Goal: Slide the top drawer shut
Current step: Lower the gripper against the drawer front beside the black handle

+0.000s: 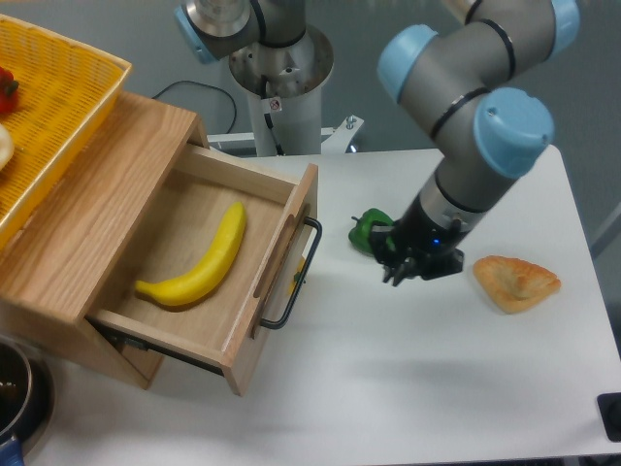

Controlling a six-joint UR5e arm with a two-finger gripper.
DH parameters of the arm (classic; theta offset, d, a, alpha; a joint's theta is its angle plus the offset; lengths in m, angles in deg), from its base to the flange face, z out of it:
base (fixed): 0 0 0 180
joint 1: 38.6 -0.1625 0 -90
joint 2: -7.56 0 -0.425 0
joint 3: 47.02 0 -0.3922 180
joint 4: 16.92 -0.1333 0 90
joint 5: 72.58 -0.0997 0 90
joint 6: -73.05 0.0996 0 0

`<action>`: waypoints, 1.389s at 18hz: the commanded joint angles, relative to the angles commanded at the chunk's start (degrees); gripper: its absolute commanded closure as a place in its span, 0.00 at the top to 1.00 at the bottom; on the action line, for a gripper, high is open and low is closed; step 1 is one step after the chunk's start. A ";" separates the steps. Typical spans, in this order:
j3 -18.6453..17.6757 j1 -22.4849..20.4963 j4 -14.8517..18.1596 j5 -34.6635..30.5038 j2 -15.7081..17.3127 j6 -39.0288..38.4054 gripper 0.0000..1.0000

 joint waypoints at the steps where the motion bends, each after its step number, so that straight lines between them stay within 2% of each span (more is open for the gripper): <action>1: 0.00 0.53 0.00 0.00 0.18 -0.62 0.22; 10: -0.79 2.90 0.09 0.00 1.32 -3.00 0.18; 12: -0.97 3.52 0.00 0.00 1.32 -3.17 0.12; 25: -1.50 5.45 -0.26 -0.26 1.32 -4.58 0.12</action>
